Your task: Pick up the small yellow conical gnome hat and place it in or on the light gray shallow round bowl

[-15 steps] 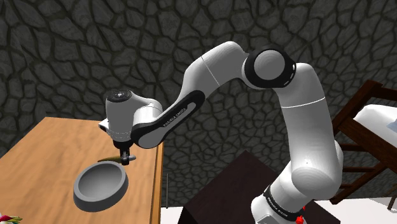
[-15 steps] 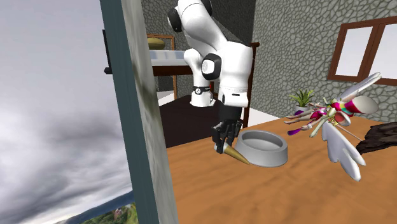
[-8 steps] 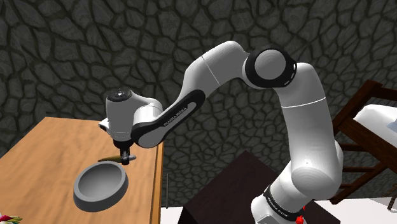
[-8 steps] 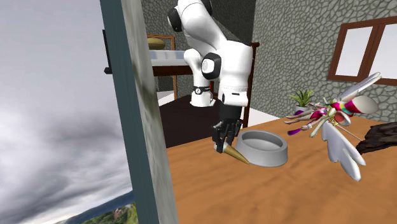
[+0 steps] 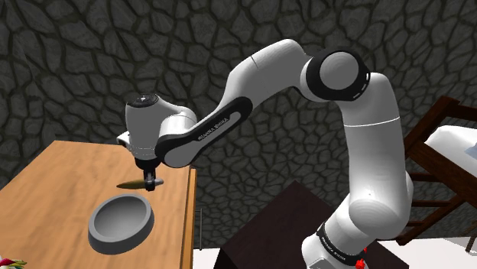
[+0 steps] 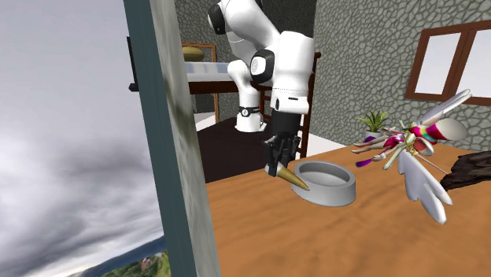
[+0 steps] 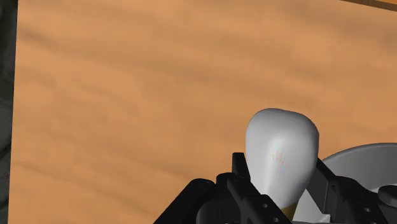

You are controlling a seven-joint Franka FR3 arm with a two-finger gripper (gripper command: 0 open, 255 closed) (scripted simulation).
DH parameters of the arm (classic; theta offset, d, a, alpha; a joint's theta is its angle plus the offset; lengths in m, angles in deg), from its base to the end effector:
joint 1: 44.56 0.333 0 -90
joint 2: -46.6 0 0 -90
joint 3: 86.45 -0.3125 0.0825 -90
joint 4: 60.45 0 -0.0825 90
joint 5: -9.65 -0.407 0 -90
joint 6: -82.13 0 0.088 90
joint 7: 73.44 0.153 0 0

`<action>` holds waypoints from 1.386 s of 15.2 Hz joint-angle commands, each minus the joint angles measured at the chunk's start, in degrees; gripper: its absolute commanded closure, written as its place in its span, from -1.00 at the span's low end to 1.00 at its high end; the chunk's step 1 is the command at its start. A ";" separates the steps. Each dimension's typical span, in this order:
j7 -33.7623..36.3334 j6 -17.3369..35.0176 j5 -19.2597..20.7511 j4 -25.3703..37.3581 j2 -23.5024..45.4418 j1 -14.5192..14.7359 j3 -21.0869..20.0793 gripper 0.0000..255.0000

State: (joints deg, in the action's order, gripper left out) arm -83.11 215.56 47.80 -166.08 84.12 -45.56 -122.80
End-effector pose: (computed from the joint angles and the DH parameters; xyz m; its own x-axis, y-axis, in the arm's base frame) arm 0.5562 0.3497 0.1608 0.4056 0.9138 -0.0213 0.9099 -0.4015 0.1042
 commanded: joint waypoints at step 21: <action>3.81 -7.92 -6.68 -1.14 -8.91 2.57 -7.08 1.00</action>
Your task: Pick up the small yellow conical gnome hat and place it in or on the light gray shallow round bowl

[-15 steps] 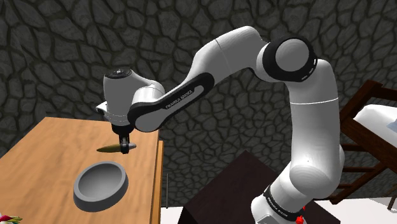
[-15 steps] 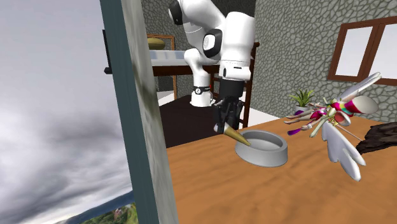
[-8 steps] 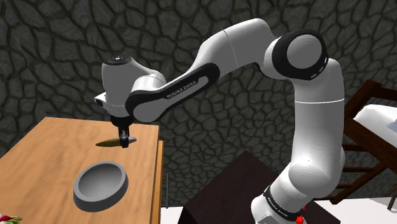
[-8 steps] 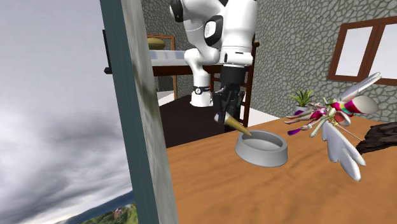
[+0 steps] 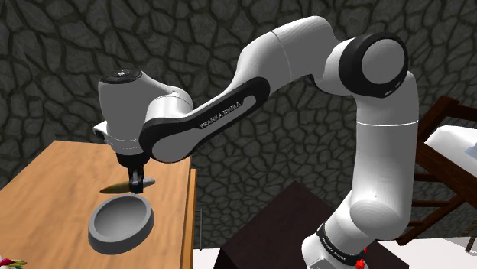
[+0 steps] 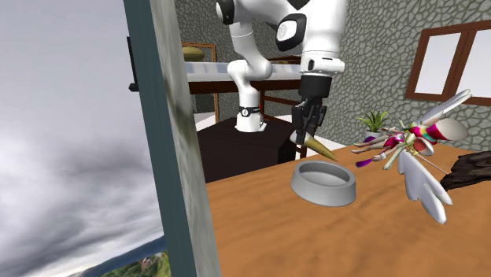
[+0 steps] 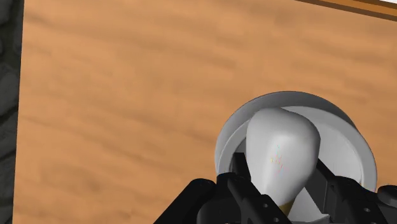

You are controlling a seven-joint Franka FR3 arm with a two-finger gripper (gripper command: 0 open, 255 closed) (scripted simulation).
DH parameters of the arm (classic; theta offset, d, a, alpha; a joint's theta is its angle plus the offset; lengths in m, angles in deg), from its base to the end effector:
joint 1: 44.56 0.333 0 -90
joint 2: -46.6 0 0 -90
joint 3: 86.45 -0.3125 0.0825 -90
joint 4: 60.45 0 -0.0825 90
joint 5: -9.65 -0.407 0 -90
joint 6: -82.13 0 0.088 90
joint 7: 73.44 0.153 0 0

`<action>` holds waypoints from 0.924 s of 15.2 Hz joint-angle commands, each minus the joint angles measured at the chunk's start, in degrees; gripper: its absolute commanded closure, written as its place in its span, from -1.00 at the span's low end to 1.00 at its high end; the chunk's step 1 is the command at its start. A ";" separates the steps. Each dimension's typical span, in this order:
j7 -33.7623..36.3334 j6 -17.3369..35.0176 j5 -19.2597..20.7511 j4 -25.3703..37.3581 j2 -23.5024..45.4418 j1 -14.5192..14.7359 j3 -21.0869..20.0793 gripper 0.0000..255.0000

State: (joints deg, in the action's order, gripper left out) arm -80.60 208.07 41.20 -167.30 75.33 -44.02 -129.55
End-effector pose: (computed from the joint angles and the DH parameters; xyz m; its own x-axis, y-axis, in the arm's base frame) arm 0.5043 0.4092 0.2459 0.4038 0.9146 -0.0212 0.9107 -0.3997 0.1042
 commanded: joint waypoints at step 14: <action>7.23 4.66 5.40 -0.83 5.66 5.67 3.21 1.00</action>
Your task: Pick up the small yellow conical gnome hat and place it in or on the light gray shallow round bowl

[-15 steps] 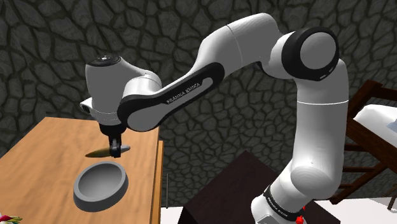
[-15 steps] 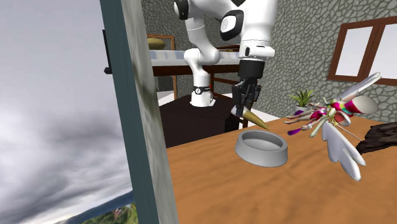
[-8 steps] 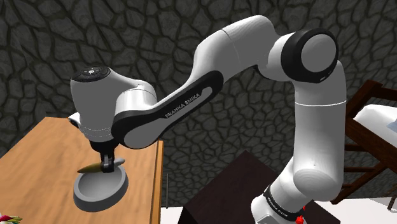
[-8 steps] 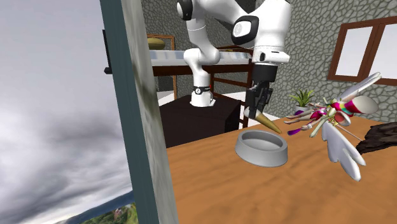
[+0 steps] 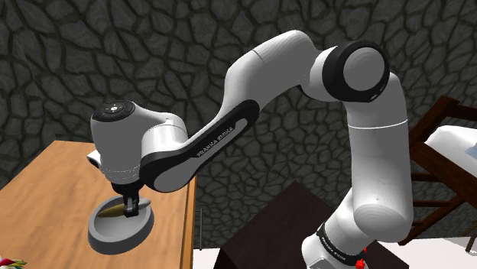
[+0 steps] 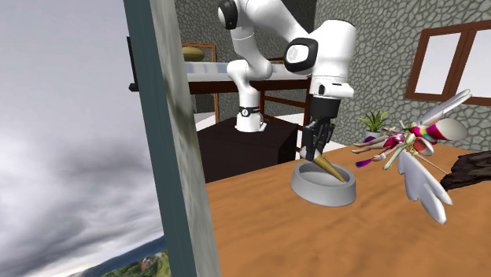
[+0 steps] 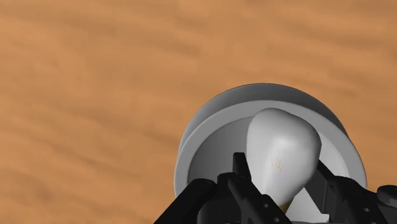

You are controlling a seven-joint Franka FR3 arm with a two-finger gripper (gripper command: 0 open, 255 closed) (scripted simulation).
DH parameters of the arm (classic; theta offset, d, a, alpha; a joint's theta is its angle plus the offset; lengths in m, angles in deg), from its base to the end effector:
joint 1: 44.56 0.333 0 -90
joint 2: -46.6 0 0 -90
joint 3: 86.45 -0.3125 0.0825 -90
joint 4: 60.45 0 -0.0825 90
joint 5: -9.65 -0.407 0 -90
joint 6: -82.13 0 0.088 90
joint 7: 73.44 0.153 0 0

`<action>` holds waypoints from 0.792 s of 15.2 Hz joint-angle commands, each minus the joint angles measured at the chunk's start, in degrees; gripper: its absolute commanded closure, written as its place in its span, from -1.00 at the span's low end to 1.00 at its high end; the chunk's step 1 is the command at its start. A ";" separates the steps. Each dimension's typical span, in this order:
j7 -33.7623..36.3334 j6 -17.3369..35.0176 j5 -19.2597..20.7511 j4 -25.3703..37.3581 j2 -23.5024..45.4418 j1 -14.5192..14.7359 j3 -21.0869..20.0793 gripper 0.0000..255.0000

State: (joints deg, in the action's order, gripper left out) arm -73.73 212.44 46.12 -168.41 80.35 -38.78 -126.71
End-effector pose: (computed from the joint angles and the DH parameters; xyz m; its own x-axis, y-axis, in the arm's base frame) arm 0.4763 0.4356 0.1898 0.4054 0.9139 -0.0220 0.9101 -0.4012 0.1036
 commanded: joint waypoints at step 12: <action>1.33 1.64 1.89 0.28 2.23 1.20 1.48 -1.00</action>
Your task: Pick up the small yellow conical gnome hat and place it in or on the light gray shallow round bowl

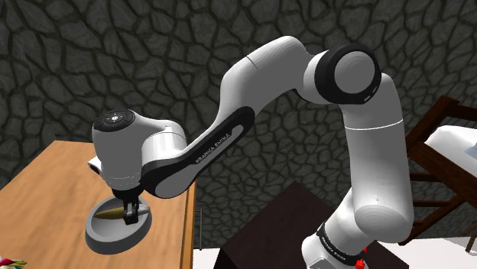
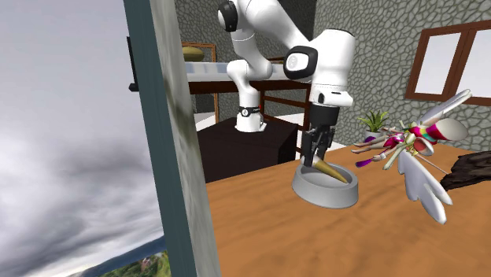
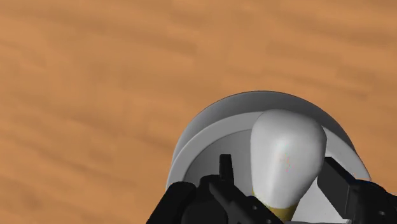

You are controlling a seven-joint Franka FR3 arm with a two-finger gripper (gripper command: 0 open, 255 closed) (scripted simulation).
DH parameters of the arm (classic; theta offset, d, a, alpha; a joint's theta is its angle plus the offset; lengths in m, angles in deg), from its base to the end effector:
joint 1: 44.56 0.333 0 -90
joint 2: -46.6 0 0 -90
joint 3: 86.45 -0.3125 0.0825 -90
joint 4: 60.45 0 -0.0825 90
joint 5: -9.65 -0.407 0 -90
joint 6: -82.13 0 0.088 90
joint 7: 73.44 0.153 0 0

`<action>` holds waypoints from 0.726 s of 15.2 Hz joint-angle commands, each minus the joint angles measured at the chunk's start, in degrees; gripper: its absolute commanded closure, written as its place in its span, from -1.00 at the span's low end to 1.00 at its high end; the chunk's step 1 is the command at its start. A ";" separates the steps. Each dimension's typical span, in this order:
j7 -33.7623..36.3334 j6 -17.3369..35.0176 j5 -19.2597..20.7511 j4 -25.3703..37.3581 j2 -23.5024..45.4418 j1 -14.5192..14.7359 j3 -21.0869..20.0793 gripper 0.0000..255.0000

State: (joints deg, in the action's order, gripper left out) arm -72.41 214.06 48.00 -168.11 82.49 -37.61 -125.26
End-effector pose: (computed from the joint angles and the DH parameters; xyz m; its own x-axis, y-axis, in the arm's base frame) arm 0.4763 0.4366 0.1695 0.4056 0.9138 -0.0205 0.9098 -0.4015 0.1052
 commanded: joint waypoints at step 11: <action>-2.46 -4.22 -4.31 0.03 -4.82 -2.06 -3.48 -1.00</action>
State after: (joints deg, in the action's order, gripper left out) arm -74.61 210.14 44.03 -168.04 78.04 -39.43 -128.50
